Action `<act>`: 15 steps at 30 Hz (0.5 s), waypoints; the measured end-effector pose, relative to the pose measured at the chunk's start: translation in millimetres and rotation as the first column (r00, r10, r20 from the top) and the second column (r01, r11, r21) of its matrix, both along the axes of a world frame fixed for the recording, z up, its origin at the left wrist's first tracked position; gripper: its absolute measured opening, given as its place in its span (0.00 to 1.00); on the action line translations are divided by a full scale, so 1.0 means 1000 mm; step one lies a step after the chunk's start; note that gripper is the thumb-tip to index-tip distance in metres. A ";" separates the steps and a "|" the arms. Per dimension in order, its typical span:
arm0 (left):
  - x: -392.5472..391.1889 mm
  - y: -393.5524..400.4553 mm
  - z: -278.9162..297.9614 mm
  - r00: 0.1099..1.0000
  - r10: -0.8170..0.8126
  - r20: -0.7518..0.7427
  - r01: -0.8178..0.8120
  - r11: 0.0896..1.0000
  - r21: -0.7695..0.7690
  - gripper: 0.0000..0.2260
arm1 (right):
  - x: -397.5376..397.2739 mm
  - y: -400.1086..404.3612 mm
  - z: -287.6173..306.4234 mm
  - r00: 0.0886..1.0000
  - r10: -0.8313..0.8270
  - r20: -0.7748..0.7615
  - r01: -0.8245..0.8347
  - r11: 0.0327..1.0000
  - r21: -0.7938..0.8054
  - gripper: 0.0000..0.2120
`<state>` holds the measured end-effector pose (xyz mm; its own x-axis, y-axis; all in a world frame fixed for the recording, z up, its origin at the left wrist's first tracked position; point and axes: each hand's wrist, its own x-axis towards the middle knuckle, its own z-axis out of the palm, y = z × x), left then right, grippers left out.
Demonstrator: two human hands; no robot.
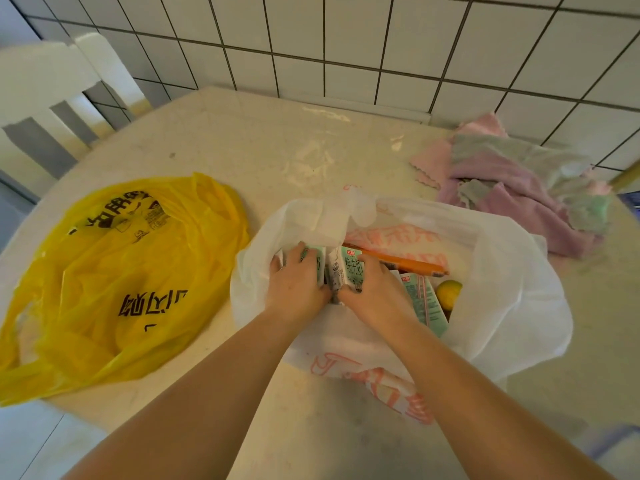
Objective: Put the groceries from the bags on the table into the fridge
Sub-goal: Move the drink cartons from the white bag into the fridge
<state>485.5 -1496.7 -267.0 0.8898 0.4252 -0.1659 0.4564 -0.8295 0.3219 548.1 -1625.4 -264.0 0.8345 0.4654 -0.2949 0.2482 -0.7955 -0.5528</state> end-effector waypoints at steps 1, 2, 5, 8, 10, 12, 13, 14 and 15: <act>-0.002 0.002 0.001 1.000 0.016 0.023 -0.016 1.000 -0.026 0.30 | 0.000 -0.001 -0.002 1.000 -0.005 0.002 0.005 1.000 0.010 0.29; -0.004 0.003 0.001 0.998 0.035 0.046 -0.033 0.998 -0.050 0.30 | 0.000 -0.001 -0.003 1.000 -0.007 0.001 0.007 1.000 0.016 0.29; -0.005 0.005 -0.001 0.993 0.087 0.080 -0.080 0.993 -0.089 0.31 | 0.002 -0.003 -0.005 0.999 -0.030 -0.040 0.033 0.997 0.073 0.29; 0.000 0.002 -0.003 0.989 0.139 0.058 -0.135 0.989 -0.059 0.30 | 0.005 -0.005 -0.004 0.991 -0.059 -0.120 0.076 0.987 0.141 0.30; 0.001 0.001 -0.004 0.986 0.157 0.056 -0.154 0.986 -0.061 0.30 | 0.006 -0.008 -0.002 0.979 -0.073 -0.190 0.110 0.975 0.192 0.30; -0.002 0.002 -0.004 0.981 0.161 0.107 -0.144 0.978 -0.151 0.31 | 0.007 -0.012 0.000 0.946 -0.094 -0.311 0.189 0.937 0.293 0.30; -0.005 0.003 -0.003 0.975 0.165 0.151 -0.129 0.966 -0.226 0.32 | 0.008 -0.015 0.001 0.922 -0.103 -0.374 0.237 0.912 0.335 0.30; -0.008 0.003 -0.001 0.966 0.181 0.183 -0.118 0.943 -0.310 0.33 | 0.009 -0.019 0.002 0.900 -0.112 -0.420 0.278 0.891 0.360 0.31; -0.011 0.002 0.004 0.956 0.197 0.219 -0.103 0.920 -0.377 0.34 | 0.010 -0.023 0.004 0.884 -0.116 -0.453 0.308 0.873 0.377 0.31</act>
